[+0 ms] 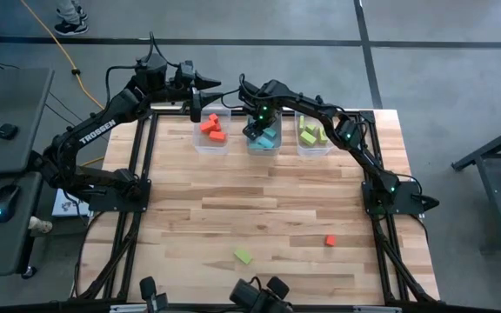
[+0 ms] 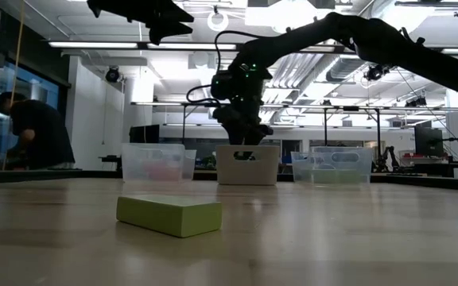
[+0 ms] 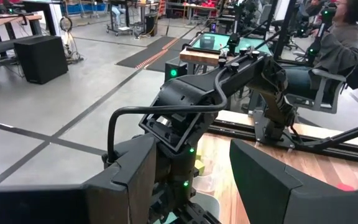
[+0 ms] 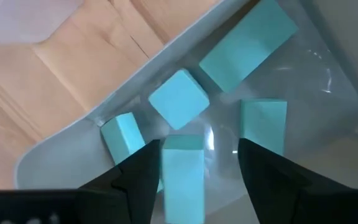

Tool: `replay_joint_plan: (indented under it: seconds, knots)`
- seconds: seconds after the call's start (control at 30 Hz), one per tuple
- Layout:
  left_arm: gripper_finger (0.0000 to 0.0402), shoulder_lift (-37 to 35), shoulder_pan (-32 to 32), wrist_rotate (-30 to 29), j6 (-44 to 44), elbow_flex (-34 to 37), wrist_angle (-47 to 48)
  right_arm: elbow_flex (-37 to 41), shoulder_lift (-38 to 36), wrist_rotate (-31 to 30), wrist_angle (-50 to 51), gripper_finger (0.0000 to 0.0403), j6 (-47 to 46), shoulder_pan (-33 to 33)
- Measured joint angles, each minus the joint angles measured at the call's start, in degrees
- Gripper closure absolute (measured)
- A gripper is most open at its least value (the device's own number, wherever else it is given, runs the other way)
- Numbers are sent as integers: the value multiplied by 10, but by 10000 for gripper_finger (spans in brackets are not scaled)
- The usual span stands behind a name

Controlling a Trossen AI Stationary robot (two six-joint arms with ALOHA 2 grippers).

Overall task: Sort & place blocks by color
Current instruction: Put the orange block into the left transparent bin

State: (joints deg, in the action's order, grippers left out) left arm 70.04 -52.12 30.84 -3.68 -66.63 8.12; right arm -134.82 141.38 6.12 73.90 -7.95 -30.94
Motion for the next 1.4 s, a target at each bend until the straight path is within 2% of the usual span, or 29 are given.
replay_joint_plan:
  seconds: [0.2,0.3,0.53,0.83,1.13,1.4]
  knots:
    - [220,0,0,0,0,0,0,0,-8,16,30,192,-24,0]
    - [220,0,0,0,0,0,0,-1,-28,21,65,191,-38,3]
    - [220,0,0,-1,0,0,0,-1,-95,3,69,191,-68,23]
    - [220,0,0,-1,0,0,0,-2,-159,-44,164,190,-121,73]
    - [220,0,0,-2,-1,0,2,0,-173,-21,161,190,-121,130]
    - [220,0,0,-2,-8,0,26,9,-183,-69,160,190,-144,180]
